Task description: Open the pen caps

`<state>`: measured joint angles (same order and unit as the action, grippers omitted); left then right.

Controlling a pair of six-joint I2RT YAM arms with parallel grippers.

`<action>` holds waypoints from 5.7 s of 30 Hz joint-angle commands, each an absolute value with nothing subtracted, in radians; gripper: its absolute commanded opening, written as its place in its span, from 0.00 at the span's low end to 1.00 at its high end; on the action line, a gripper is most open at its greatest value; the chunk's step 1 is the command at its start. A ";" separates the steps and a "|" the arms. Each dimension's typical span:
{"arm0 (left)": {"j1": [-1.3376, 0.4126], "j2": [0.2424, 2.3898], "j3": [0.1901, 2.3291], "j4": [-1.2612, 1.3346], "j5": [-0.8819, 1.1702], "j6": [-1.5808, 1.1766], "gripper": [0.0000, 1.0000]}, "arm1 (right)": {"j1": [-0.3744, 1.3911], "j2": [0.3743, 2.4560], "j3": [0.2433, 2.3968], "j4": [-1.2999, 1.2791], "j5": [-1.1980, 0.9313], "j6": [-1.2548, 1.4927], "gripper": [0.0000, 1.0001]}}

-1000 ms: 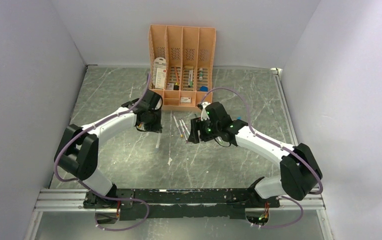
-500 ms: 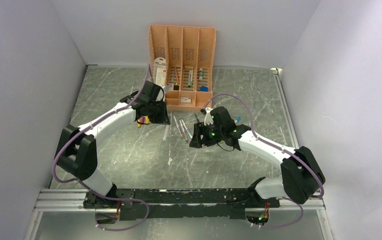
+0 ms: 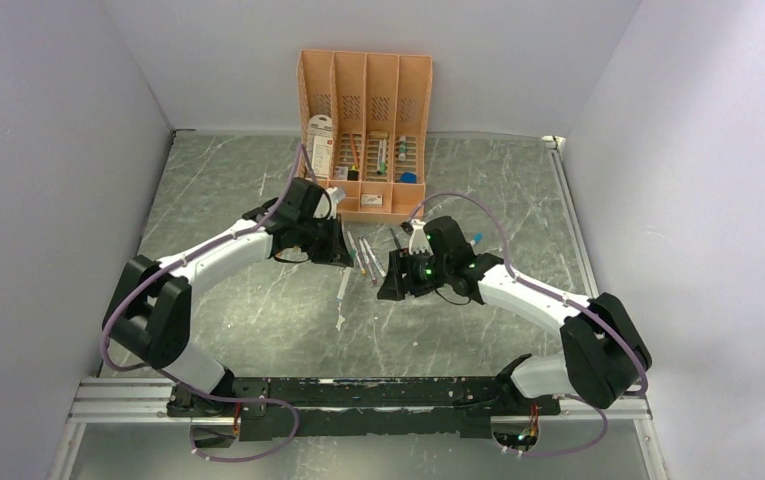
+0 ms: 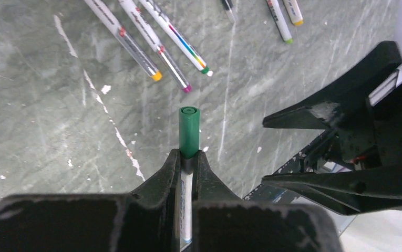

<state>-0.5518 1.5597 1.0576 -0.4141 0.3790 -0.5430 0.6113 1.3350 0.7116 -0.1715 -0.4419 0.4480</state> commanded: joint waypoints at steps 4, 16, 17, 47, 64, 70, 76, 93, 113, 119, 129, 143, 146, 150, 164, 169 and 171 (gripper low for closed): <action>-0.572 1.499 1.058 -0.358 0.400 -0.589 0.07 | 0.606 1.322 0.601 -0.016 -0.626 0.527 0.59; -0.587 1.402 1.006 -0.249 0.402 -0.687 0.07 | 0.608 1.178 0.448 0.138 -0.732 0.650 0.60; -0.589 1.389 0.998 -0.236 0.396 -0.691 0.07 | 0.608 1.165 0.446 0.141 -0.730 0.653 0.60; -0.667 1.174 0.753 0.217 0.391 -0.879 0.07 | 0.654 1.200 0.709 0.174 -0.566 0.695 0.52; -0.710 1.161 0.716 0.251 0.364 -0.899 0.23 | 0.701 1.214 0.680 0.192 -0.545 0.707 0.00; -0.710 1.162 0.736 0.225 0.328 -0.867 0.46 | 0.718 1.205 0.665 0.179 -0.553 0.704 0.00; -0.710 1.190 0.782 0.184 0.296 -0.831 0.49 | 0.735 1.188 0.638 0.172 -0.555 0.703 0.00; -0.711 1.258 0.792 0.180 0.335 -0.832 0.42 | 0.739 1.206 0.649 0.164 -0.549 0.683 0.00; -0.735 1.291 0.775 0.166 0.330 -0.832 0.30 | 0.737 1.241 0.662 0.161 -0.543 0.663 0.00; -0.744 1.301 0.775 0.159 0.325 -0.828 0.10 | 0.738 1.240 0.660 0.164 -0.543 0.663 0.00; -0.749 1.298 0.775 0.154 0.312 -0.830 0.07 | 0.737 1.223 0.658 0.144 -0.523 0.665 0.34; -0.758 1.281 0.770 0.128 0.279 -0.821 0.07 | 0.738 1.188 0.654 0.124 -0.496 0.663 0.00; -0.758 1.278 0.771 0.118 0.255 -0.814 0.07 | 0.738 1.185 0.651 0.123 -0.496 0.663 0.00; -0.758 1.288 0.806 0.083 0.206 -0.792 0.07 | 0.737 1.180 0.631 0.129 -0.495 0.673 0.00; -0.630 1.464 1.067 0.082 0.066 -0.691 0.07 | 0.794 1.102 0.468 0.204 -0.493 0.796 0.00; -0.528 1.502 1.123 0.106 0.113 -0.709 0.07 | 0.817 1.048 0.429 0.193 -0.467 0.823 0.00; -0.508 1.499 1.137 0.088 0.126 -0.711 0.07 | 0.819 1.033 0.431 0.166 -0.454 0.815 0.00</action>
